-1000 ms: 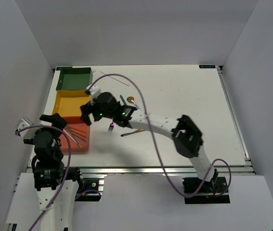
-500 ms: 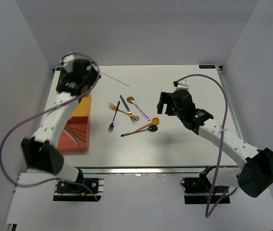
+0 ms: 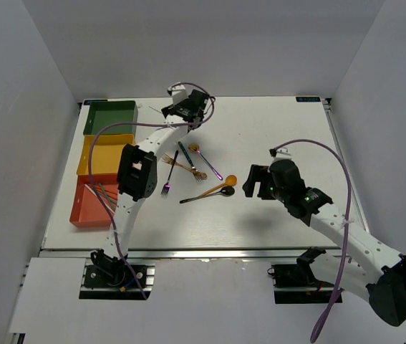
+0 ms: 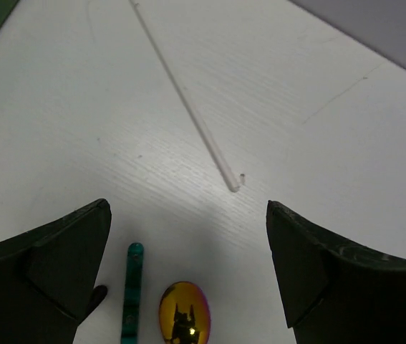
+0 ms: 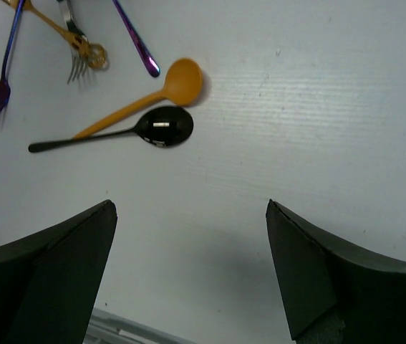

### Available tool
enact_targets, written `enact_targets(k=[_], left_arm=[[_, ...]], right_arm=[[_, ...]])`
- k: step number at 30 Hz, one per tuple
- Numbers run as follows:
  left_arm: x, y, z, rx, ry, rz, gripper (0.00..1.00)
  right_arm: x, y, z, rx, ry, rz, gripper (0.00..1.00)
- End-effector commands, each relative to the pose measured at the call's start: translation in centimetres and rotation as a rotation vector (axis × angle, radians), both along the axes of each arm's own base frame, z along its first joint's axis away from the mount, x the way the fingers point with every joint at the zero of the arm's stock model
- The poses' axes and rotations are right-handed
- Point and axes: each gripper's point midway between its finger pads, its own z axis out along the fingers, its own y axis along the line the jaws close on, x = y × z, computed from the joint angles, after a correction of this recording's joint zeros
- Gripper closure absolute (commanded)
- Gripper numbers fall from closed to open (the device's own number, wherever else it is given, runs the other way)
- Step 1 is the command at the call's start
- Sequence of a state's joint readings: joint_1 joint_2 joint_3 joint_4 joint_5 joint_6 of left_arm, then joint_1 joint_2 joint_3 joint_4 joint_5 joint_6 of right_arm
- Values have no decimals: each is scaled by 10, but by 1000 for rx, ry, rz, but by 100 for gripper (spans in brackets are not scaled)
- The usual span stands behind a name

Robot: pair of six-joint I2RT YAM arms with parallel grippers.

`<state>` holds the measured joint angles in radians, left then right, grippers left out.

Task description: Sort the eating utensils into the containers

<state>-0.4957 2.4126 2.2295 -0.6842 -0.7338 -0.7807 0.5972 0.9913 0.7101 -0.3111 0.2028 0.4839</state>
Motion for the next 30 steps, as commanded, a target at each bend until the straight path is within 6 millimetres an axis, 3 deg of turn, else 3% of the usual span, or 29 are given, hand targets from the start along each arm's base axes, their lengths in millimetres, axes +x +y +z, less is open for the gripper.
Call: enact_targets(k=[1,2,3,5,6,9,15,16,17,22,30], left_arm=[[27,-29,90,-20,-314,-3,2],[34,-37,61,16,-283,-7,2],[45,-41,88,-4,-349,14,2],[52,-40,81,30,-364,30,2],[51,-35,64,68,-345,46,2],[52,-28,58,106,-365,77,2],[63,-39,26,137,-346,25,2],[64,-39,12,149,-330,21,2],[67,-41,14,145,-337,15,2],[73,-47,-8,118,-319,-11,2],[63,-26,-38,174,-234,41,5]], right_arm=[[-12,12,-6,93,8,55,11],[-15,13,-4,114,-8,61,11],[-18,13,-5,122,-6,67,11],[-24,10,-7,136,-10,70,11],[-27,11,-7,147,-10,79,11],[-35,10,-2,182,-33,91,11],[-46,9,10,254,-82,108,11],[-48,9,11,260,-83,112,11],[-50,9,14,272,-92,115,11],[-61,11,10,307,-81,139,11],[-64,11,4,330,-72,135,11]])
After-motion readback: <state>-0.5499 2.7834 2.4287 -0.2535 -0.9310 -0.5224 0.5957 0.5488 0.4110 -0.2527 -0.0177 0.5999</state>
